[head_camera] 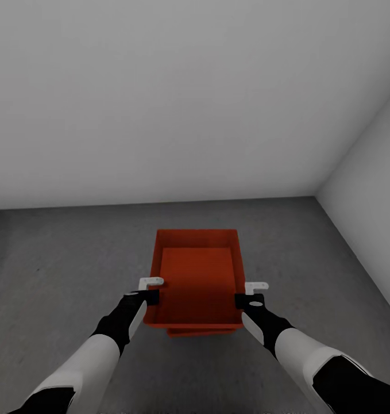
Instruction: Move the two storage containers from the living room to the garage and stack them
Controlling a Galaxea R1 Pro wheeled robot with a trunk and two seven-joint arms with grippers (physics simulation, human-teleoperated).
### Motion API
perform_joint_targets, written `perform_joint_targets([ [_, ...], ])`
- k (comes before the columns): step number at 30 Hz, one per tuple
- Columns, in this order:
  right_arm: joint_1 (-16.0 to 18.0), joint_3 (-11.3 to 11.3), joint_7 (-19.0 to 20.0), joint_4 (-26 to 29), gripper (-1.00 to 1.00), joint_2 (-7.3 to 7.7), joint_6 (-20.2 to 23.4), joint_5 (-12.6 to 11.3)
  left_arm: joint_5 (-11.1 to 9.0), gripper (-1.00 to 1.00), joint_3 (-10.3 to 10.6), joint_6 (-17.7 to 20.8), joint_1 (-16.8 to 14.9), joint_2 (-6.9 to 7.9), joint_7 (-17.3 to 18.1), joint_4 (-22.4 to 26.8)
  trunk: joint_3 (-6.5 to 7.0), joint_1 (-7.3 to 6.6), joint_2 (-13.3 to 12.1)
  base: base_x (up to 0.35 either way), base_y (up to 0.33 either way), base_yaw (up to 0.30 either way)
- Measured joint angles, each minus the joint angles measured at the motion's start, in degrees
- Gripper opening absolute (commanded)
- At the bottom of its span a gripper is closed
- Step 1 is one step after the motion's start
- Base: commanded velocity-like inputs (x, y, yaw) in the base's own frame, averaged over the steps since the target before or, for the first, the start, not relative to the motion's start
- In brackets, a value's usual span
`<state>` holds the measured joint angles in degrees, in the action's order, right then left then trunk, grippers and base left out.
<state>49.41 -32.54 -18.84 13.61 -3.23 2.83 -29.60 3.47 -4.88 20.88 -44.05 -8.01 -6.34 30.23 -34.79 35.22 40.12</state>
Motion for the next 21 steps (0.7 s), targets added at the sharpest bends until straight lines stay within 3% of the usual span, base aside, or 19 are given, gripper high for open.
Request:
perform_joint_targets([
  [10,0.0,0.0,0.01,0.0,-1.0,0.0,0.06,0.01,-0.07,-1.0,0.03,0.03,0.0,0.0,-0.05,-0.03,-0.89,0.0,0.0,0.0,0.0,0.0],
  [21,0.0,0.03,0.04,0.0,-1.0,0.0,0.24,0.01,-0.06,-1.0,0.01,0.24,0.0,0.0,-0.07,-0.02,-1.0,0.0,0.0,0.0,0.0,0.0],
])
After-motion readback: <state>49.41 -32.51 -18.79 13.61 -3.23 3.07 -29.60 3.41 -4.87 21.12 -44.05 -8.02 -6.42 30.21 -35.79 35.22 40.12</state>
